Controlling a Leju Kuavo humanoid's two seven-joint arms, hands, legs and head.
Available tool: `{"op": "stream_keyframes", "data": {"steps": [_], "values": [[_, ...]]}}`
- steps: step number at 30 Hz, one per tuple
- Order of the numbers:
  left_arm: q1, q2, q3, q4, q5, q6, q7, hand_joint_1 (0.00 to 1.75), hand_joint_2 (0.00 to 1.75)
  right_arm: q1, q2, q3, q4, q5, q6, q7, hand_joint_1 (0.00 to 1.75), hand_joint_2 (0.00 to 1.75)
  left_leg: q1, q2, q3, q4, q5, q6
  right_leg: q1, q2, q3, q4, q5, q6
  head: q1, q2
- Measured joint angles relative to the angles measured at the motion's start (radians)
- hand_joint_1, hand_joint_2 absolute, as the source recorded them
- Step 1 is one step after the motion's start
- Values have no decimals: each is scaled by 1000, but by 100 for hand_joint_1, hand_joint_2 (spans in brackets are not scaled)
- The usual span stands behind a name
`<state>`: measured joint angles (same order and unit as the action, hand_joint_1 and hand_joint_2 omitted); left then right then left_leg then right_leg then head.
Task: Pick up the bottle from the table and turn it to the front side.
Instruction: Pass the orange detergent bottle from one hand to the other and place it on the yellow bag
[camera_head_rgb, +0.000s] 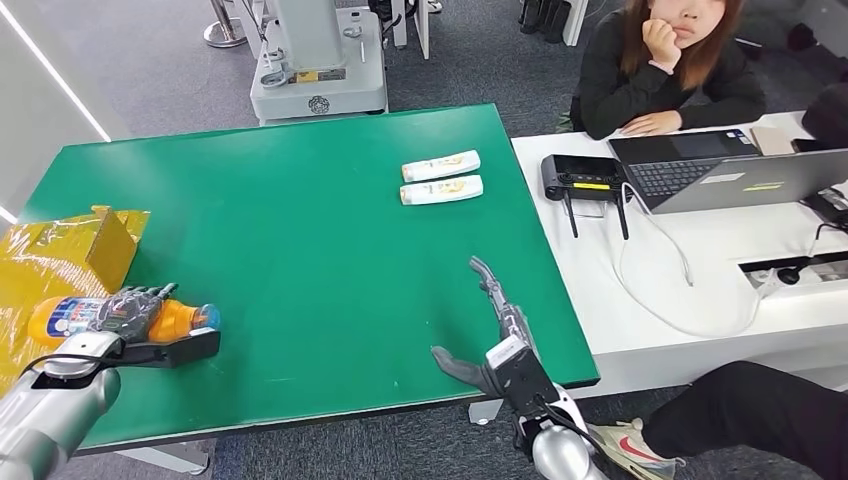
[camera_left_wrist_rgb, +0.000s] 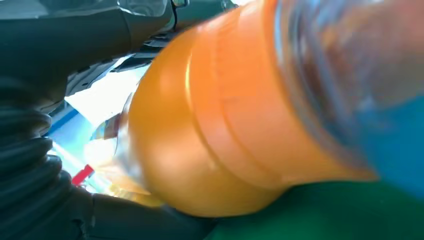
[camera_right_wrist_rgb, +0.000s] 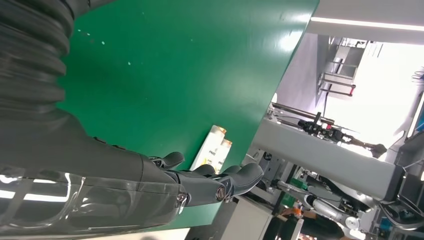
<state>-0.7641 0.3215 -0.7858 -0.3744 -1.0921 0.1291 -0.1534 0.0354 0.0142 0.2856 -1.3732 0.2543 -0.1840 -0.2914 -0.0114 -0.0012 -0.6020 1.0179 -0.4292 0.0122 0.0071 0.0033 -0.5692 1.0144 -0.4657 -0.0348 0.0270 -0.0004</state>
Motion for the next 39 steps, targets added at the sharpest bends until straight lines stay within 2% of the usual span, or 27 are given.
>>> {"op": "stream_keyframes", "data": {"steps": [15, 17, 19, 23, 25, 28, 31, 35, 39], "values": [[-2, -14, 28, 13, -2, -16, 41, 0, 175, 0, -1, 15, 32, -12, -10, -9, 0, 175, -2, 2, 2, -1, 0, -1, 0, 2, 1, 0, 0, -1, 0, 0], [-3, -20, 45, 15, 46, -36, 19, 0, 87, 0, -1, 15, 37, -12, -14, -10, 0, 175, -2, 2, 3, -1, 0, -1, 0, 2, 1, 0, 0, -1, 0, 0], [-3, -29, 100, 18, 186, -109, -55, 0, 0, 0, -1, 15, 41, -12, -16, -10, 0, 175, -3, 0, 4, -3, 0, -1, -1, 0, 2, 0, -1, -1, 0, 0], [5, -44, 308, 18, 531, -374, -234, 0, 0, -13, -1, 17, 63, -13, -5, -17, 0, 175, -6, -5, 13, -7, -2, 0, -6, -6, 12, 0, -6, 0, 0, 0], [13, -51, 389, 18, 602, -476, -260, 0, 0, -23, -1, 20, 78, -14, 1, -24, 0, 175, -8, -5, 18, -8, -4, 0, -7, -6, 17, -1, -8, 0, -1, 0], [25, -57, 476, 18, 655, -570, -266, 0, 0, -34, -1, 23, 94, -16, 5, -31, 0, 175, -8, -4, 23, -9, -6, 0, -8, -4, 22, -1, -9, -1, -1, 0], [34, -62, 529, 18, 677, -595, -262, 0, 0, -41, -1, 25, 101, -16, 10, -32, 0, 175, -9, -4, 27, -9, -7, -1, -8, -4, 24, -1, -10, -2, -1, 0], [42, -65, 563, 18, 683, -577, -259, 0, 0, -46, -1, 29, 103, -16, 14, -33, 0, 175, -9, -4, 29, -10, -7, -1, -8, -4, 26, -1, -11, -2, -1, 0], [60, -75, 577, 16, 694, -536, -314, 0, 0, -46, -1, 29, 103, -16, 16, -33, 0, 175, -10, -3, 30, -11, -8, -2, -8, -3, 25, -1, -11, -3, -1, 0]]}}
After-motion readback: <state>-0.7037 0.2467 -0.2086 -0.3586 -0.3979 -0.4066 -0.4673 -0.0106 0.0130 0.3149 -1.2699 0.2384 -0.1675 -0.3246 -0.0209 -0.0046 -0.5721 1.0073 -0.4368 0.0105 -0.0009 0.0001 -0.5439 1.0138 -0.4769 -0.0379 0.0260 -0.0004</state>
